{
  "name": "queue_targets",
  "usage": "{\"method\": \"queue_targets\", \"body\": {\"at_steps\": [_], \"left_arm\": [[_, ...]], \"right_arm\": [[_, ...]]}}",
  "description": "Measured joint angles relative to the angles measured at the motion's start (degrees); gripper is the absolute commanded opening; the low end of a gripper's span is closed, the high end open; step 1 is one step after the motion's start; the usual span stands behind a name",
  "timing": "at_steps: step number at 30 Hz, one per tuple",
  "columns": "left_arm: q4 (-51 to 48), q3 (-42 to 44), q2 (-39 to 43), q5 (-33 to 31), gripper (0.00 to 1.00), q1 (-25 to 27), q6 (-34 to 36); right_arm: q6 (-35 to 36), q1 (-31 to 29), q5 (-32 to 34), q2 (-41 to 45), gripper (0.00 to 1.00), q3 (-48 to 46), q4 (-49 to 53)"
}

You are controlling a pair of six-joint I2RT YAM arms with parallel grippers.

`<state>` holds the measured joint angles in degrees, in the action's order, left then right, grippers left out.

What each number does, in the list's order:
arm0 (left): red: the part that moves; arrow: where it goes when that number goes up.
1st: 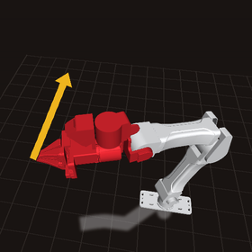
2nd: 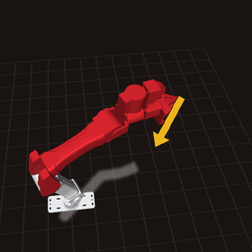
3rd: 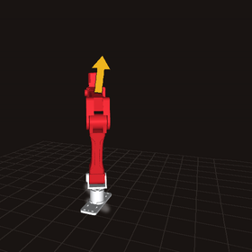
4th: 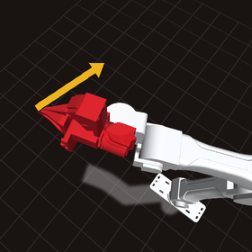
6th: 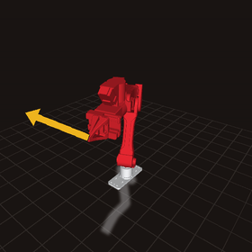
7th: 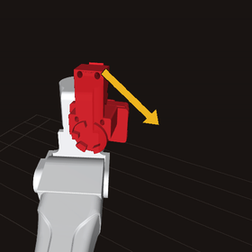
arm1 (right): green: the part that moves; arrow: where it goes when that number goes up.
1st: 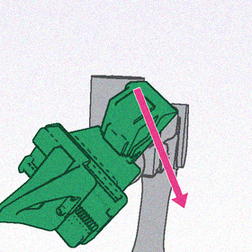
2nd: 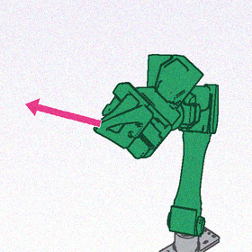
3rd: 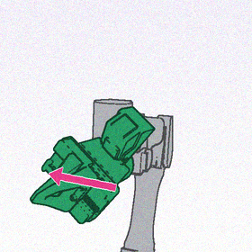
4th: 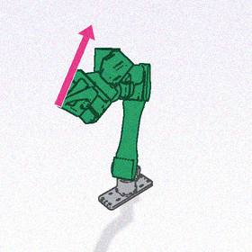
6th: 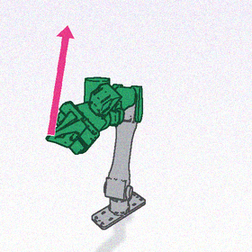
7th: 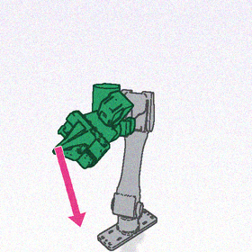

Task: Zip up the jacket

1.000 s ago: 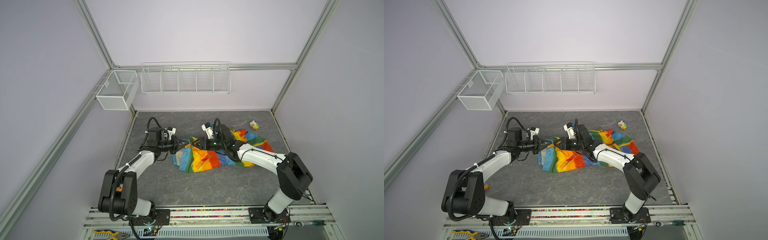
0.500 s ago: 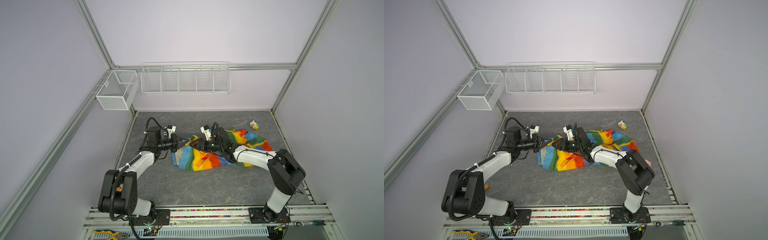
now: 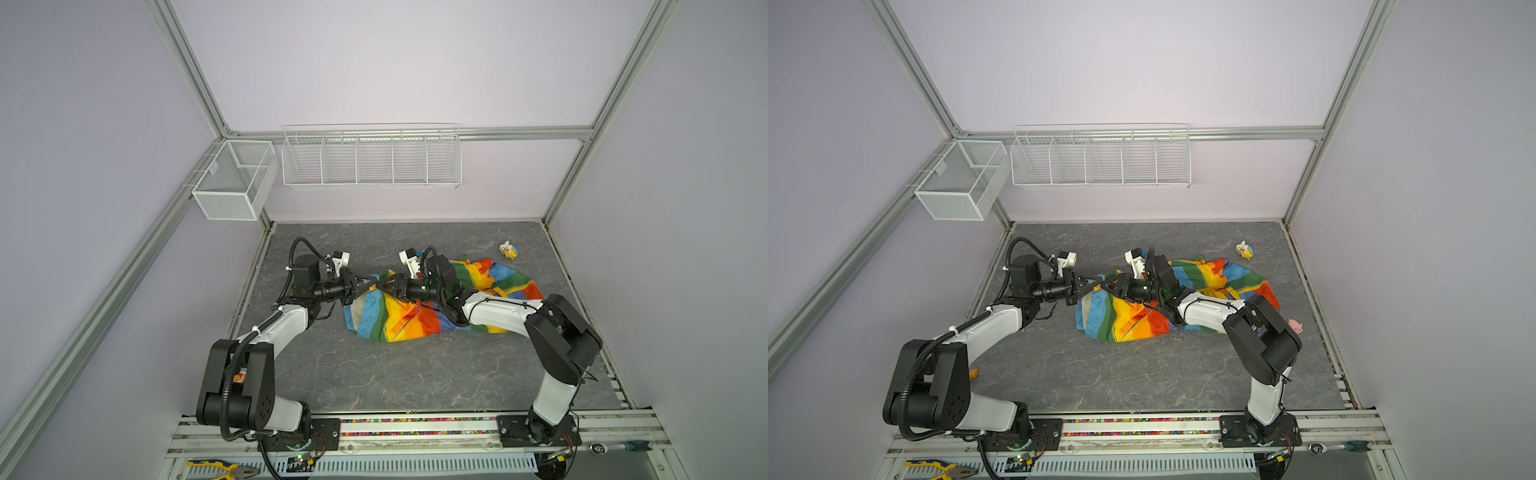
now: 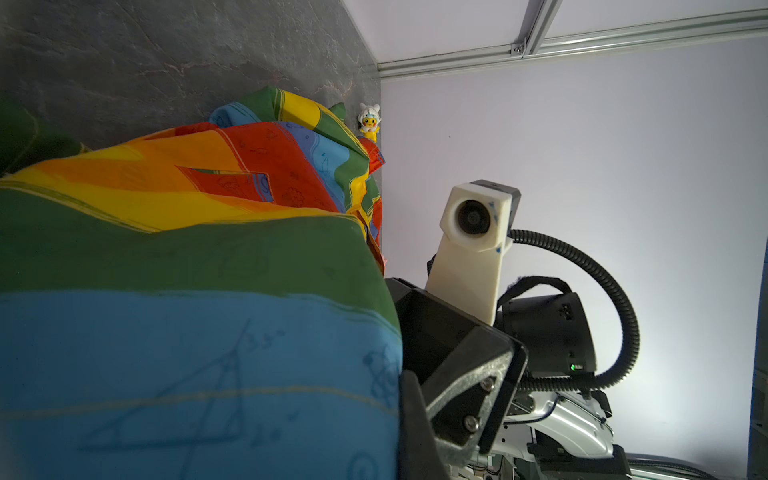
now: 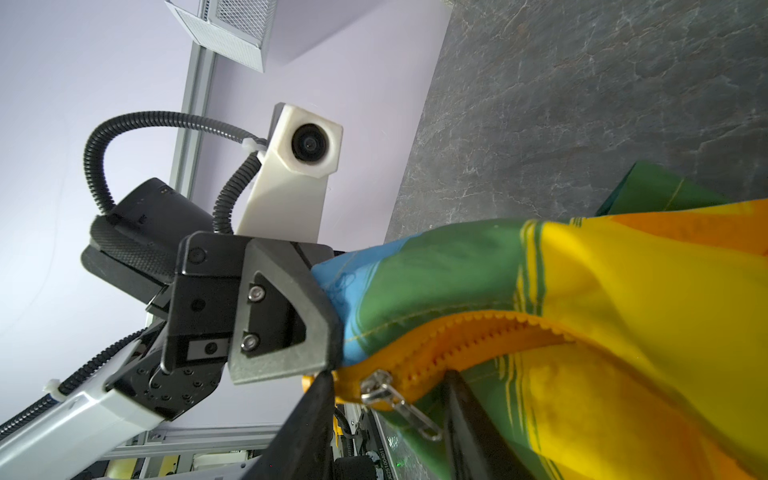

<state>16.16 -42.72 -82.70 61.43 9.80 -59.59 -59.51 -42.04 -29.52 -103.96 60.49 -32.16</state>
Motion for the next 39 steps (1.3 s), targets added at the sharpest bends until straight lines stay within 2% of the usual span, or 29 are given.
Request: {"method": "queue_targets", "body": {"at_steps": [19, 30, 37, 38, 39], "left_arm": [[-0.1, 0.6, 0.0, 0.2, 0.00, 0.1, 0.0], [-0.9, 0.6, 0.0, 0.1, 0.00, 0.2, 0.2], [-4.0, 0.6, 0.9, 0.1, 0.00, 0.2, 1.8], [-4.5, 0.6, 1.2, 0.1, 0.01, 0.1, 2.2], [-5.0, 0.6, 1.4, 0.1, 0.09, 0.1, 2.5]], "right_arm": [[0.9, 0.3, 0.4, 1.3, 0.27, -1.2, 1.7], [2.1, 0.3, 0.8, 2.3, 0.08, -1.2, 4.6], [4.1, 0.4, 1.9, 2.9, 0.07, -0.6, 9.3], [4.3, 0.4, 2.1, 3.1, 0.07, -0.5, 10.1], [4.5, 0.4, 2.1, 3.2, 0.07, -0.4, 10.6]]}}
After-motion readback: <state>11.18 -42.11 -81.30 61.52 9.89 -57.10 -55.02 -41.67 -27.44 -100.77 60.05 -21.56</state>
